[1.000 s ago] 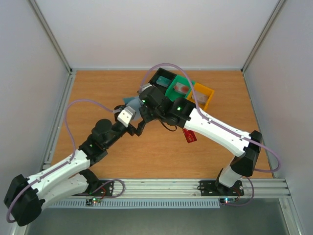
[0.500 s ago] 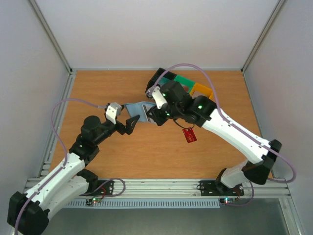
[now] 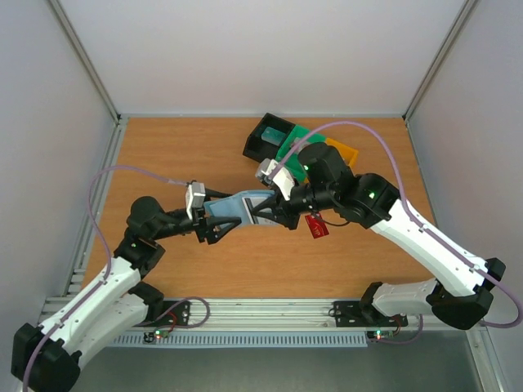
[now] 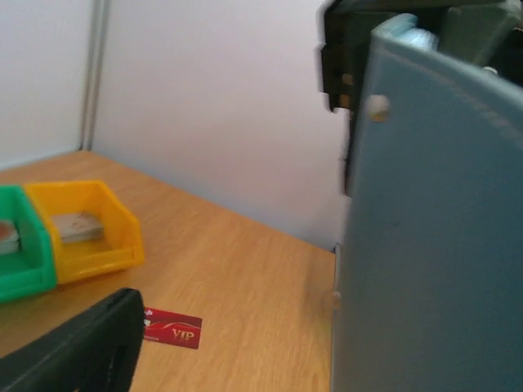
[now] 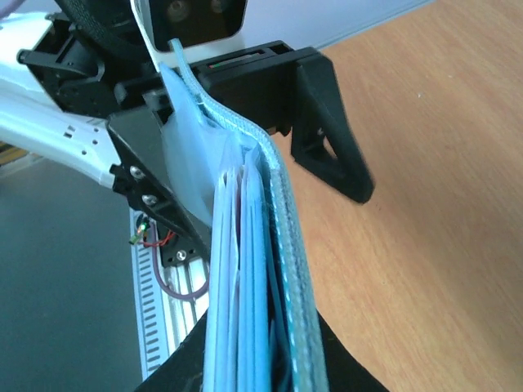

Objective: Take the credit cards out of the card holder

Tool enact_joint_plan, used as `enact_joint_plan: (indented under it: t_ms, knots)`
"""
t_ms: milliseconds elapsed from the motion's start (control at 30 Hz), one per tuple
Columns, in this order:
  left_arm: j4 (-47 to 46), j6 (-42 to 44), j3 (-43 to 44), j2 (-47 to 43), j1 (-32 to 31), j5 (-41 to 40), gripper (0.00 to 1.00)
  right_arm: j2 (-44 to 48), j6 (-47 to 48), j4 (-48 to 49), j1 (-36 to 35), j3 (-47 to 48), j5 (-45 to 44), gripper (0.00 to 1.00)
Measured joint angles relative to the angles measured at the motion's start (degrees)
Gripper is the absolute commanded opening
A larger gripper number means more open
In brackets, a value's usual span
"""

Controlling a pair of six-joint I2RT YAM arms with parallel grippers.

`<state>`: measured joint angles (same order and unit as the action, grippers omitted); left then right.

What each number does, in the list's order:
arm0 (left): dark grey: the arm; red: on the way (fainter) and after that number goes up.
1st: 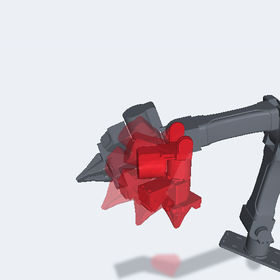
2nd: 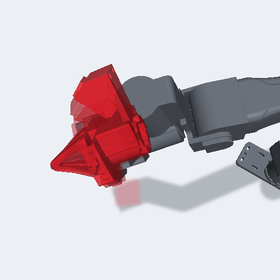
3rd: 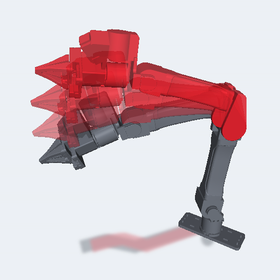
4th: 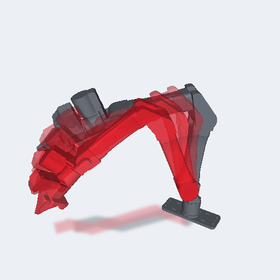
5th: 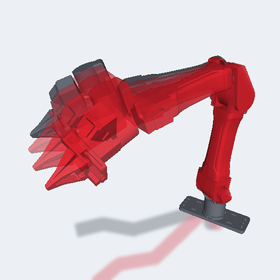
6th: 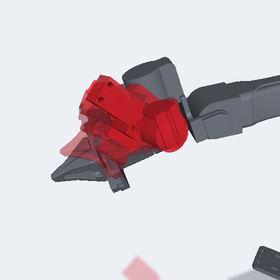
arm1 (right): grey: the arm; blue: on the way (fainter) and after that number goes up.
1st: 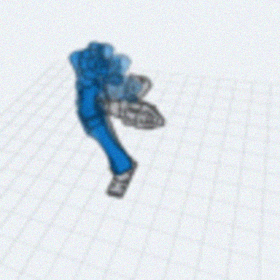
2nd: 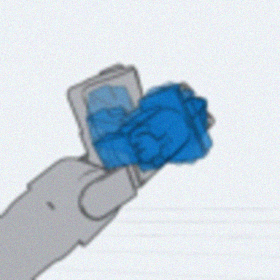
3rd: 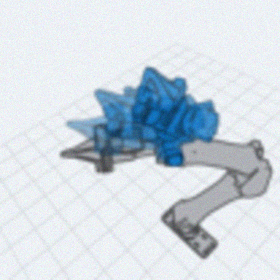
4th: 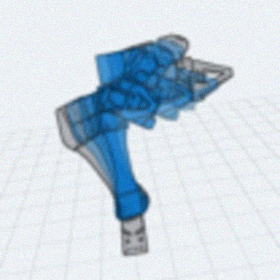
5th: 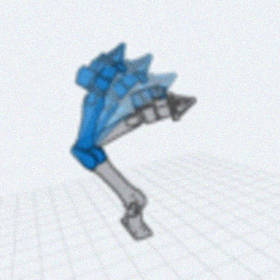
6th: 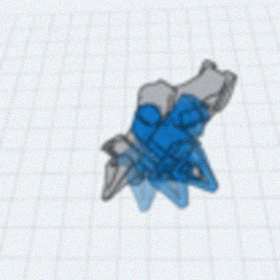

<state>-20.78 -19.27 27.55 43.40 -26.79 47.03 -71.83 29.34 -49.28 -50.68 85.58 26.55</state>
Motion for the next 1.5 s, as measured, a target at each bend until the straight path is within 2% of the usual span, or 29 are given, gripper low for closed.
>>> enact_joint_plan:
  t_ms: [100, 200, 267, 367, 467, 567, 700, 833, 1033, 1067, 1133, 1200, 1333, 1500]
  knots:
    - [-0.4, 0.8, 0.3, -0.4, -1.3, 3.3, 0.33, 0.3, 1.7, -0.1, 0.0, -0.9, 1.0, 0.05]
    - [-0.9, 0.8, 0.7, -1.1, -2.2, 5.6, 0.03, 0.5, 2.9, -0.3, 0.2, -1.3, 2.1, 0.15]
    - [-1.3, 0.7, 0.9, -1.5, -2.6, 6.8, 0.00, 0.9, 3.6, -0.3, 0.6, -1.7, 2.9, 0.23]
    - [-1.5, 1.2, 0.9, -1.7, -2.9, 7.2, 0.00, 2.0, 4.2, 0.0, 1.6, -2.7, 4.6, 0.34]
    - [-1.5, 1.0, 0.9, -1.7, -2.9, 6.9, 0.00, 4.2, 4.9, 0.0, 3.8, -5.0, 6.0, 0.35]
    - [-1.5, 0.5, 0.9, -1.7, -2.9, 6.7, 0.00, 6.3, 5.0, 0.1, 7.2, -7.7, 7.1, 0.28]
    - [-1.4, 0.4, 0.9, -1.7, -2.9, 6.7, 0.00, 7.5, 4.3, 0.5, 10.3, -10.2, 10.0, 0.03]
    - [-0.7, 0.4, 0.9, -1.7, -2.4, 5.3, 0.01, 7.4, 4.0, 0.4, 10.5, -10.2, 13.8, 0.01]
    - [1.4, 0.9, 0.9, -1.9, -2.6, -0.7, 0.19, 7.1, 3.0, 1.9, 10.7, -11.1, 14.2, 0.01]
    - [1.8, 1.3, 0.9, -1.9, -2.6, -2.3, 0.25, 6.9, 2.5, 2.4, 10.7, -11.4, 13.7, 0.01]
    - [2.9, 1.7, 0.9, -2.1, -2.8, -5.7, 0.49, 6.5, 1.6, 3.3, 10.8, -11.9, 12.9, 0.01]
    - [3.9, 2.5, 0.9, -2.2, -2.8, -8.5, 0.61, 5.9, 0.5, 3.6, 10.8, -12.1, 11.6, 0.01]
    - [5.4, 3.5, 0.9, -2.6, -2.8, -12.0, 0.63, 5.6, -2.9, 3.8, 10.9, -12.0, 4.5, 0.01]
    - [6.8, 6.8, 0.9, -3.9, -2.7, -14.7, 0.64, 1.6, -9.9, -1.3, 11.3, -8.1, -16.0, 0.01]
